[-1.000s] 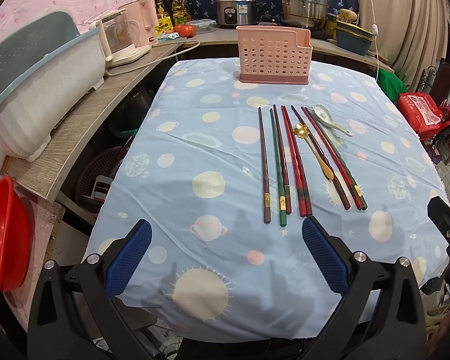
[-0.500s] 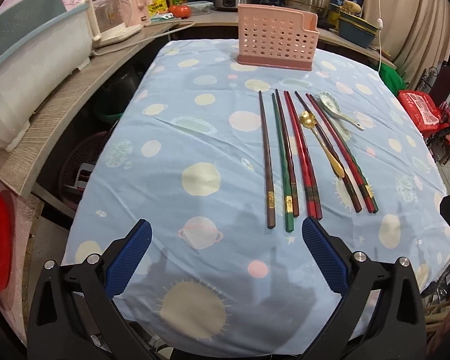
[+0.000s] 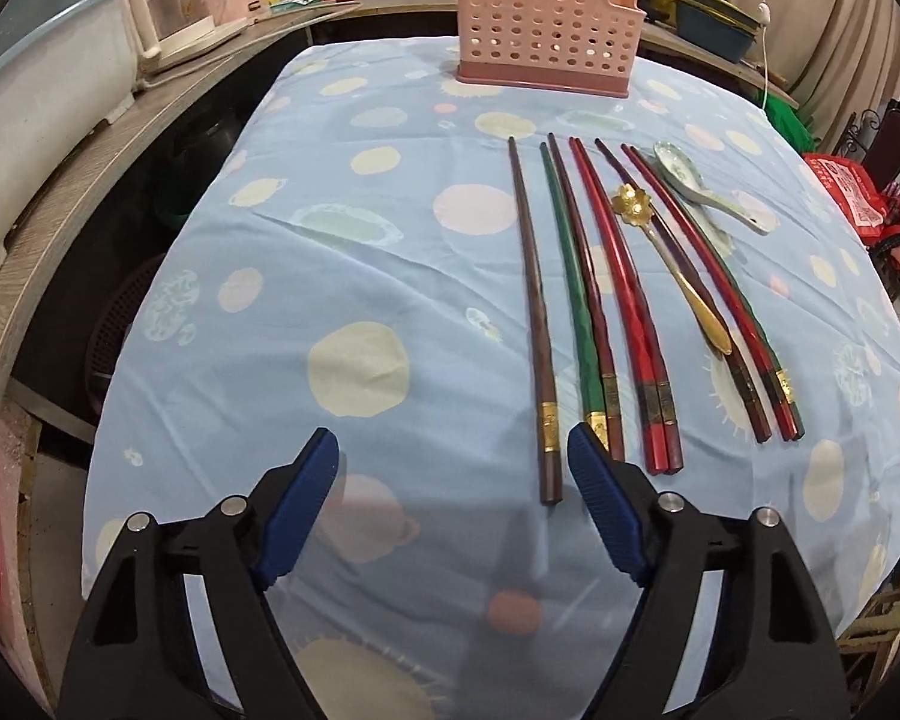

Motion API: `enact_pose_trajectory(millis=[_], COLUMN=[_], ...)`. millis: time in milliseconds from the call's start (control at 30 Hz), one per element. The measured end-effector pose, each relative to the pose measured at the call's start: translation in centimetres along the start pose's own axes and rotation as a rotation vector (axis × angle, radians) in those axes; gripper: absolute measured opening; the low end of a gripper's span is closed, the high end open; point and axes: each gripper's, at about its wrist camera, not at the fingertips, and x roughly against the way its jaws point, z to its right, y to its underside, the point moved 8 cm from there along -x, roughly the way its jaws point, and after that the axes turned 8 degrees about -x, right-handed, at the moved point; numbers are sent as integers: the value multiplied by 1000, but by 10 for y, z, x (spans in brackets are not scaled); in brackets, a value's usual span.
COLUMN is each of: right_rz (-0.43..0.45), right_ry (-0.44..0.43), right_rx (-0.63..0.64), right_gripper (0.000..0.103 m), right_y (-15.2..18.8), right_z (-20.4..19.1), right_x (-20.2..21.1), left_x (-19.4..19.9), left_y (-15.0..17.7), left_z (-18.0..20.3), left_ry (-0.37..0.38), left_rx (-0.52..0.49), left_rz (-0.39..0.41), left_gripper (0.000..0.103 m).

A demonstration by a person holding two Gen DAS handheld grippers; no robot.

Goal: Organize utensils
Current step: 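Lower the left tool onto the dark brown chopstick and grasp it, then grasp the white ceramic spoon by its handle with the right tool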

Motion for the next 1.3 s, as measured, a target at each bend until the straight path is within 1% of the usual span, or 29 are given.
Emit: enact_pose_trajectory(millis=[100, 167, 233, 300, 333, 367, 400, 433, 467, 500, 567, 600, 667, 767, 867, 933, 967, 1000, 1167, 1233, 1267, 1300], right_rz=[-11, -14, -17, -20, -22, -24, -26, -28, -29, -25, -9, -3, 8, 16, 5, -2, -5, -10, -69, -98, -107, -116], right_ry=[-2, -3, -5, -7, -7, -8, -9, -9, -10, -12, -17, -19, -28, -56, -95, -109, -115, -125, -161, -178, -180, -183], right_rx=[-2, -1, -2, -3, -4, -3, -3, -2, 0, 2, 6, 6, 7, 0, -16, -19, -16, -11, -15, -25, -26, -28], right_gripper=[96, 96, 96, 96, 96, 96, 96, 96, 96, 96, 96, 96, 96, 95, 83, 72, 69, 63, 47, 36, 34, 29], right_y=[-1, -2, -3, -4, -5, -4, -5, -6, -8, -11, -17, -21, -30, -47, -64, -74, -78, -81, -85, -83, -82, -81], right_z=[-1, -2, -3, -3, -3, -3, -3, -4, -4, -5, -7, -8, -10, -15, -21, -26, -29, -33, -45, -47, -48, -49], right_x=[-6, -10, -13, -16, -18, -20, -22, -25, -27, -29, -32, -34, -38, -49, -64, -74, -79, -86, -118, -130, -135, -139], left_x=[-6, -13, -18, -18, -19, -19, -19, -19, -18, -18, -18, -18, -19, -21, -24, -25, -26, -26, -28, -28, -28, -28], left_y=[-3, -3, -1, -1, -2, -2, -2, -3, -4, -5, -7, -8, -11, -13, -17, -18, -20, -20, -23, -23, -23, -23], left_z=[4, 4, 4, 4, 4, 4, 5, 6, 8, 9, 10, 9, 8, 6, 5, 4, 4, 3, 1, 1, 1, 1], left_ry=[1, 3, 14, 14, 15, 18, 20, 24, 29, 34, 56, 63, 80, 79, 82, 85, 88, 90, 101, 105, 109, 113], left_rx=[-13, -13, -6, -7, -10, -11, -15, -21, -26, -30, -28, -24, -16, -11, -7, -6, -4, -2, 8, 11, 14, 17], left_rz=[-2, -19, -37, -34, -33, -31, -29, -25, -22, -19, -18, -19, -21, -22, -23, -22, -22, -22, -19, -16, -16, -17], left_gripper=[75, 67, 63, 62, 60, 55, 53, 47, 40, 35, 14, 10, 9, 8, 7, 7, 7, 7, 8, 8, 8, 8])
